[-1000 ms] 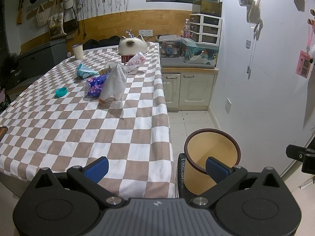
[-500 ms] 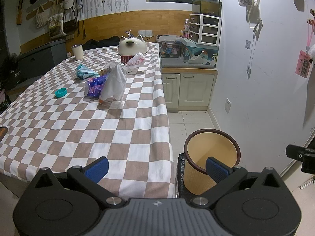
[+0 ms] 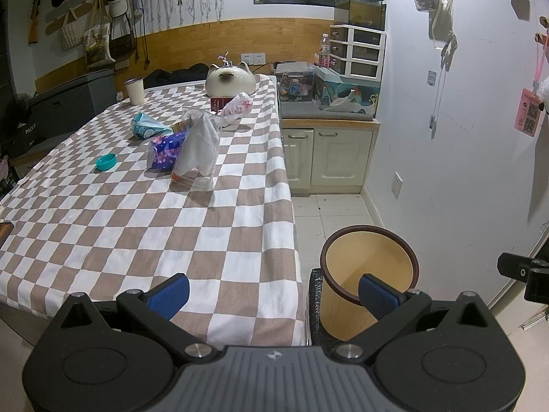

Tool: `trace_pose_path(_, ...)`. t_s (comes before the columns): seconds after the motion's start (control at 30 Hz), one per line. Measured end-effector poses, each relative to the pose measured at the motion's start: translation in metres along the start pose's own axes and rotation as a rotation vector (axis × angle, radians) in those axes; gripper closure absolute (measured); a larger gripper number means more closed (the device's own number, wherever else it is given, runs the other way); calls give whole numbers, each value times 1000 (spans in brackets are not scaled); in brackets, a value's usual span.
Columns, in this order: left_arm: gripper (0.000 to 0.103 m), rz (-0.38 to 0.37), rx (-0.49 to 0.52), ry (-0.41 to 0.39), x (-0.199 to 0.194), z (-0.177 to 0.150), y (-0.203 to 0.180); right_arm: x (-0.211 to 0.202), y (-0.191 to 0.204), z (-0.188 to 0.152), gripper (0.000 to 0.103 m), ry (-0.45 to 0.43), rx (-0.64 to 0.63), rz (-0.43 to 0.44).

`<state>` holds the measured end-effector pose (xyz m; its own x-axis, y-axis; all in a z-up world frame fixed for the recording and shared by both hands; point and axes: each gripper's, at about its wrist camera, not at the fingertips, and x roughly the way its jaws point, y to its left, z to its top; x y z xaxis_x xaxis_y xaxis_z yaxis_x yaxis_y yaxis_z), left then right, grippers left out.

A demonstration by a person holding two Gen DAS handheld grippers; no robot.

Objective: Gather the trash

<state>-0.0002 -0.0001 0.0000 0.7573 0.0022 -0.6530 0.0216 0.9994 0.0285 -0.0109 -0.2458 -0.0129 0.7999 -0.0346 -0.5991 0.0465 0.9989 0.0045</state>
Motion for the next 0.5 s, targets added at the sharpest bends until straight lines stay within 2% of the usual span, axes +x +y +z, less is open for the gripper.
trace_pose_path(0.5, 0, -1, 0, -2, 0, 0, 0, -1, 2, 0, 0, -1, 1, -1)
